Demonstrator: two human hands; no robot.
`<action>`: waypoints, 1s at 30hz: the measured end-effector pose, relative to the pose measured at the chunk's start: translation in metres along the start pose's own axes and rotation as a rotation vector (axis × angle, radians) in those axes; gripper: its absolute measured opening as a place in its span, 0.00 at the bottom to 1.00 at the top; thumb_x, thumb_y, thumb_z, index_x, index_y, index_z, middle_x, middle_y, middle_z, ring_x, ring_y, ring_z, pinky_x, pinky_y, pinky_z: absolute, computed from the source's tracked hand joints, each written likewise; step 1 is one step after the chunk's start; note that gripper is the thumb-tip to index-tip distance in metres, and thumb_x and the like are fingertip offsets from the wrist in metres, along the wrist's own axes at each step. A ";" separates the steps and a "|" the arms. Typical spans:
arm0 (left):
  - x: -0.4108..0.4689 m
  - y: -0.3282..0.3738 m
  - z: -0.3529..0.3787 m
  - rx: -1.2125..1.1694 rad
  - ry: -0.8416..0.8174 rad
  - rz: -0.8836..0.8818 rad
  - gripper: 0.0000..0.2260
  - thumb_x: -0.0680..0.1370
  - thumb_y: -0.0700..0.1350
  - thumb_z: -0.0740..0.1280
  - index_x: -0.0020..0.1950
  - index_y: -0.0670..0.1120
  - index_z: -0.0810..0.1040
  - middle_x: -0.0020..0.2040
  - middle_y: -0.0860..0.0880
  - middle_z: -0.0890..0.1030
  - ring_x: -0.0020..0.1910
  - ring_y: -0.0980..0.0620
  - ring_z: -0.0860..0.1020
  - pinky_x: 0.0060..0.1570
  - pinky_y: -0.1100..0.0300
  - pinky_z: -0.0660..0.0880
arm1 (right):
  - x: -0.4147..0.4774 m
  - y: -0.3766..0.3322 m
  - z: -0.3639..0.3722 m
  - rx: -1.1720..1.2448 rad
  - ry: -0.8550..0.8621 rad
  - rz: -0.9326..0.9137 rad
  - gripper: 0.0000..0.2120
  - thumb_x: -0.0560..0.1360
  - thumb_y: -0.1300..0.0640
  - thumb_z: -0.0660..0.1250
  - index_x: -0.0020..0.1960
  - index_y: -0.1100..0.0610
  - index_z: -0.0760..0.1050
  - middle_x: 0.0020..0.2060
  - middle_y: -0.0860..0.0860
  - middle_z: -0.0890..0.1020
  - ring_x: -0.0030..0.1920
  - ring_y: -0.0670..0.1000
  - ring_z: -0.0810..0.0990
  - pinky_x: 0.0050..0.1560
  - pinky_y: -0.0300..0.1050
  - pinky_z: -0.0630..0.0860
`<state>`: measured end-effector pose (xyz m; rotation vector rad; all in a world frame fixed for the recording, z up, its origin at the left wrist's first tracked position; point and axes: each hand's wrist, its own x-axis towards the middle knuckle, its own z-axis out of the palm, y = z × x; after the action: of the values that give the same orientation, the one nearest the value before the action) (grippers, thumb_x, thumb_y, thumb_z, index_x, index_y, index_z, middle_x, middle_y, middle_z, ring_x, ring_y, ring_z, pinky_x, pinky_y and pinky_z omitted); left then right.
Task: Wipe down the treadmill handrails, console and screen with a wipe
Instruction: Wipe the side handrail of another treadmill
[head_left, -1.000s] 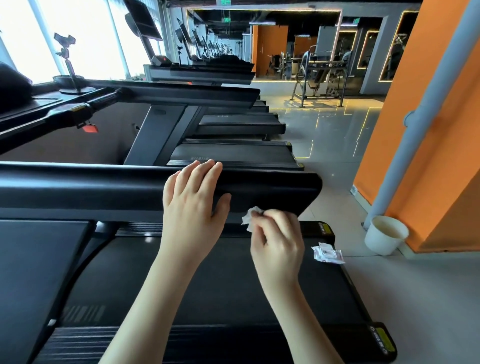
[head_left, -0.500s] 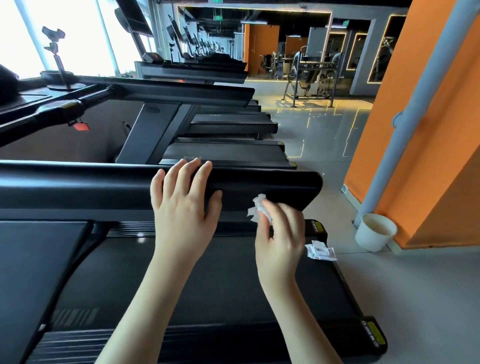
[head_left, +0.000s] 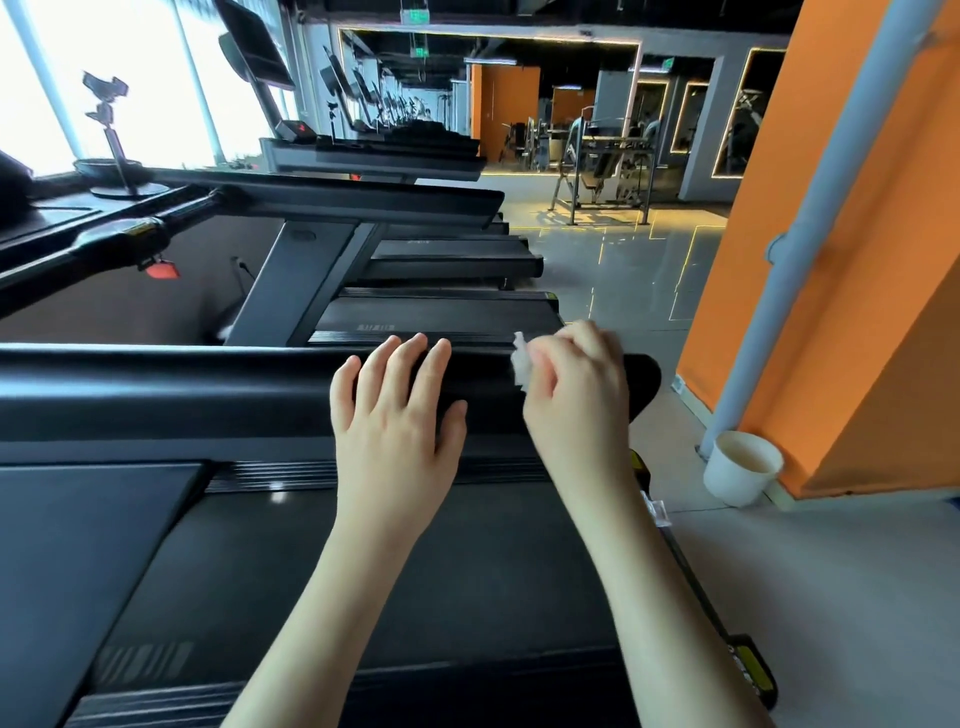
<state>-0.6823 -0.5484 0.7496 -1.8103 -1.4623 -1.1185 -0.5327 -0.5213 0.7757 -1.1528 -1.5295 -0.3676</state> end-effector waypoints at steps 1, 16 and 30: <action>0.000 -0.001 -0.001 0.001 -0.002 0.006 0.20 0.76 0.48 0.63 0.66 0.42 0.76 0.64 0.44 0.77 0.66 0.42 0.72 0.66 0.43 0.64 | 0.009 0.002 -0.002 -0.025 -0.020 0.055 0.21 0.75 0.55 0.50 0.31 0.63 0.74 0.34 0.58 0.75 0.38 0.60 0.73 0.39 0.51 0.71; 0.002 -0.007 -0.004 0.008 -0.047 0.055 0.21 0.75 0.48 0.62 0.67 0.43 0.75 0.64 0.44 0.77 0.65 0.42 0.72 0.66 0.45 0.62 | -0.016 -0.023 0.003 -0.139 0.073 0.000 0.16 0.74 0.60 0.55 0.43 0.61 0.82 0.36 0.55 0.78 0.40 0.60 0.75 0.39 0.49 0.72; 0.000 -0.008 -0.003 0.032 -0.038 0.070 0.22 0.75 0.47 0.63 0.68 0.43 0.73 0.65 0.44 0.76 0.66 0.42 0.71 0.67 0.46 0.61 | -0.079 0.001 0.012 0.058 0.211 0.034 0.03 0.73 0.70 0.70 0.42 0.65 0.82 0.40 0.58 0.78 0.39 0.58 0.78 0.39 0.48 0.76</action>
<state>-0.6906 -0.5490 0.7507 -1.8555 -1.4183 -1.0266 -0.5473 -0.5478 0.7019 -1.0587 -1.3270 -0.4063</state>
